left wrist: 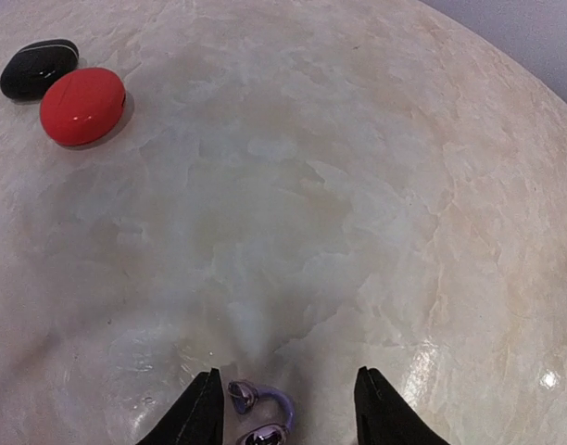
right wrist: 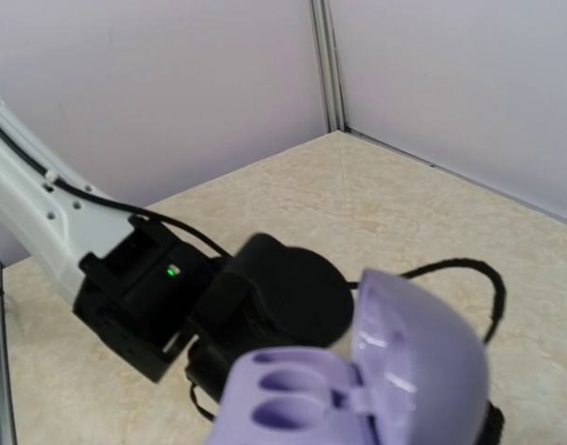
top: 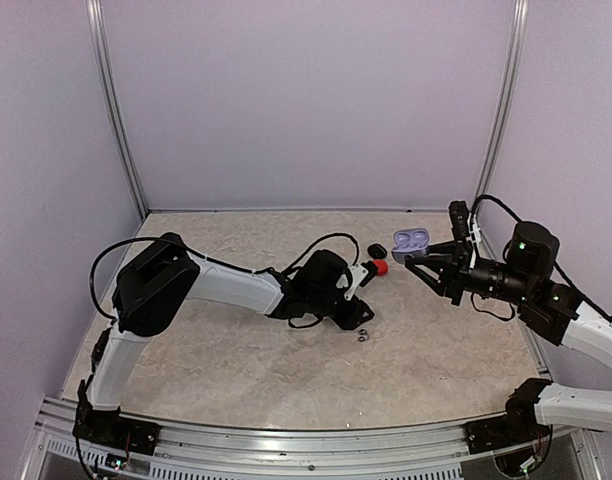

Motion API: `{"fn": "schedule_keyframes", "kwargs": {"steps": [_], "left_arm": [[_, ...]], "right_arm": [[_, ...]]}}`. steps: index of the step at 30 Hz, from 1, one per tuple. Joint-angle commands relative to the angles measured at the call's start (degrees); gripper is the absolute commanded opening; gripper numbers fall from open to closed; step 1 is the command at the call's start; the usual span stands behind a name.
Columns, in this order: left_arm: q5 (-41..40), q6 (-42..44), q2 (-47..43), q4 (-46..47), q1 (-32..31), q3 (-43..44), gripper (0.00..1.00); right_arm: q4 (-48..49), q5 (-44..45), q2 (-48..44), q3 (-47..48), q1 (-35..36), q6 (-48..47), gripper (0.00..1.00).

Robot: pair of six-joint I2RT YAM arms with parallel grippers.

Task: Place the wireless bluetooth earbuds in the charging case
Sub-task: Move the left earbud to the center of the board.

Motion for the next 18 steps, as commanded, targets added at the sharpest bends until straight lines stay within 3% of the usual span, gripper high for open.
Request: {"fn": "schedule_keyframes", "kwargs": {"steps": [1, 5, 8, 13, 18], "left_arm": [[-2.48, 2.42, 2.95, -4.52, -0.74, 3.59, 0.47], [-5.64, 3.80, 3.31, -7.27, -1.27, 4.09, 0.40], [-6.60, 3.64, 2.16, -8.79, -1.30, 1.80, 0.29], [-6.56, 2.48, -6.58, -6.29, -1.21, -10.05, 0.20], [-6.65, 0.17, -16.69, -7.35, -1.01, -21.32, 0.19]], "right_arm": [[0.68, -0.77, 0.27, -0.47, -0.81, 0.38, 0.09], [0.61, -0.90, 0.22, -0.55, -0.88, 0.52, 0.10], [0.72, -0.94, 0.17, -0.56, -0.88, 0.46, 0.10], [1.42, -1.90, 0.84, -0.73, -0.89, 0.76, 0.10], [2.93, -3.38, 2.12, -0.97, -0.88, 1.12, 0.10]]}}
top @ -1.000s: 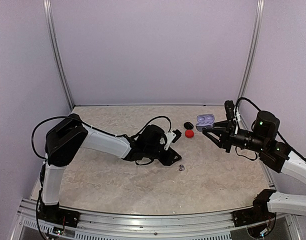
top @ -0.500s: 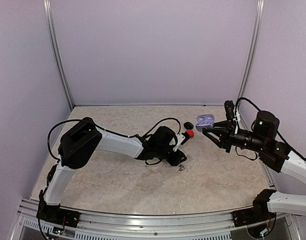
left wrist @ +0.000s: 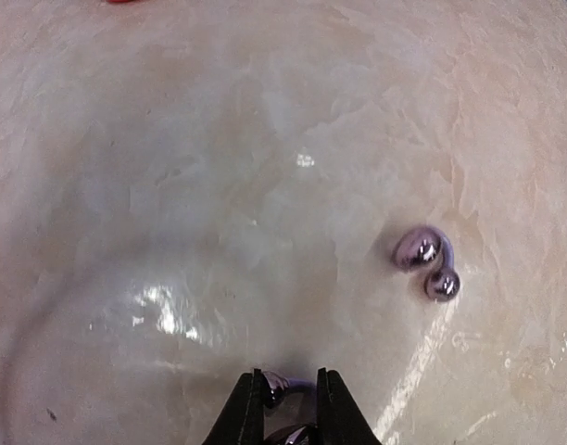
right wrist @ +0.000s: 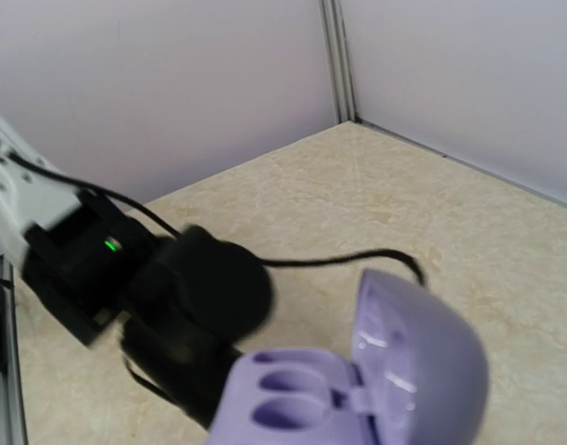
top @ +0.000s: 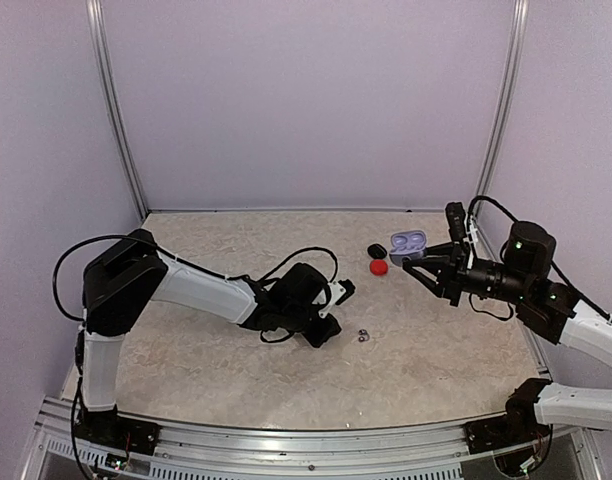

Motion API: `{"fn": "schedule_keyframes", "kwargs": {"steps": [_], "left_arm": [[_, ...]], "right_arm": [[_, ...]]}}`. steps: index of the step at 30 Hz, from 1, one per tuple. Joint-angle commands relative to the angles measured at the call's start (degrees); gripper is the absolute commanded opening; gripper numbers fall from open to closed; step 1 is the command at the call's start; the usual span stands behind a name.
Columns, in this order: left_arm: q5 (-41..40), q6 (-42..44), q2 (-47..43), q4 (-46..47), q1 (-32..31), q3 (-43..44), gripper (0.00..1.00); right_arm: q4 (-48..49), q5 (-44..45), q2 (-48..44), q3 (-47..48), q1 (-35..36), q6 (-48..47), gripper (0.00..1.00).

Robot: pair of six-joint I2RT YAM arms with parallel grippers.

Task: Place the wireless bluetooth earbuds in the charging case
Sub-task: Move the left earbud to the center of the board.

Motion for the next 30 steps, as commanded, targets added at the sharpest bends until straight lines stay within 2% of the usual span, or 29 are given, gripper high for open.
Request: {"fn": "schedule_keyframes", "kwargs": {"steps": [1, 8, 14, 21, 26, 30], "left_arm": [[-0.62, -2.59, -9.74, -3.05, 0.02, -9.16, 0.18], [1.27, -7.20, -23.88, -10.33, -2.48, -21.43, 0.19], [4.01, -8.59, -29.08, -10.49, -3.98, -25.76, 0.20], [4.57, -6.91, -25.30, -1.31, -5.63, -25.60, 0.21], [2.58, -2.21, -19.95, 0.96, -6.24, -23.33, 0.20], [2.40, 2.05, -17.90, 1.61, -6.49, -22.38, 0.28]], "right_arm": [[3.03, -2.26, 1.23, -0.97, -0.63, 0.82, 0.10], [5.10, -4.37, 3.50, -0.98, -0.63, 1.24, 0.10], [7.21, -5.82, 5.03, -1.06, -0.66, 2.02, 0.10], [7.66, -6.27, 5.39, -1.32, -0.62, 2.31, 0.10], [7.24, -6.25, 5.04, -1.41, -0.66, 2.15, 0.10], [7.06, -5.96, 4.60, -1.65, -0.62, 2.14, 0.10]]}}
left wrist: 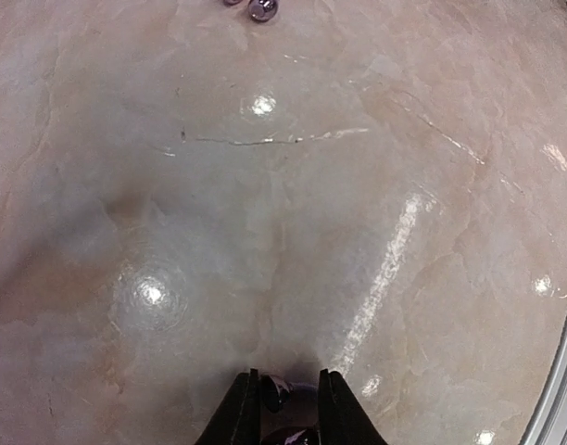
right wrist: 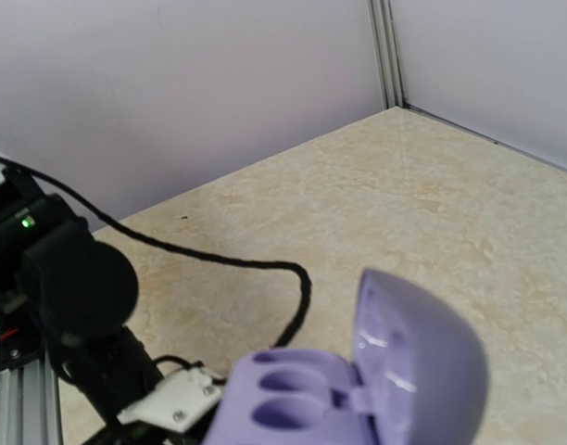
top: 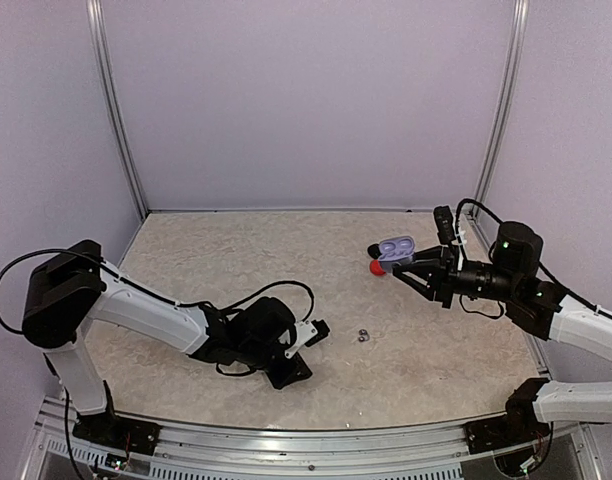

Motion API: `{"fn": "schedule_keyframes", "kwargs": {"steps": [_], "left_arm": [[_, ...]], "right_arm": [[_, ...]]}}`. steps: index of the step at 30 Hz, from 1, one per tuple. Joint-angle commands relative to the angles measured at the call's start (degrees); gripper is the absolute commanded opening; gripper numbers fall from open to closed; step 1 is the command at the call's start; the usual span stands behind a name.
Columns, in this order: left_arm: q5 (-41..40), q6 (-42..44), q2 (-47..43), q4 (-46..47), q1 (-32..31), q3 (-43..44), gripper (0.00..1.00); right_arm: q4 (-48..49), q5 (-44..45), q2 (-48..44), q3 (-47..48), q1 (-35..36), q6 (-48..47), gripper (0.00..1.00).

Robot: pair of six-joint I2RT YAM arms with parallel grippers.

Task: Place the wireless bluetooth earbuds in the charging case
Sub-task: Move the left earbud to the center of the board.

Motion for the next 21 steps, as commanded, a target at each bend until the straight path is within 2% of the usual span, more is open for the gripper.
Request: {"fn": "schedule_keyframes", "kwargs": {"steps": [1, 4, 7, 12, 16, 21], "left_arm": [[-1.41, 7.10, 1.83, 2.97, -0.64, 2.24, 0.31], [-4.46, 11.03, 1.09, 2.47, -1.03, 2.00, 0.44], [-8.05, 11.67, -0.85, 2.44, -0.67, 0.94, 0.51], [-10.26, 6.57, -6.50, 5.65, -0.46, -4.53, 0.52], [-10.63, -1.36, -14.36, 10.10, -0.54, -10.96, 0.50], [-9.49, -10.61, -19.32, 13.38, -1.47, -15.68, 0.47]], "right_arm": [[1.57, -0.42, -0.98, -0.98, -0.60, 0.61, 0.10], [1.59, -0.62, -0.88, -1.02, -0.59, 0.47, 0.11], [1.10, -0.77, -0.83, -0.78, -0.61, 0.15, 0.10], [0.39, -0.25, -1.23, -0.80, -0.64, -0.28, 0.10], [0.37, -0.12, -1.57, -1.09, -0.64, -0.16, 0.11], [0.28, -0.24, -1.48, -1.09, -0.59, -0.09, 0.11]]}}
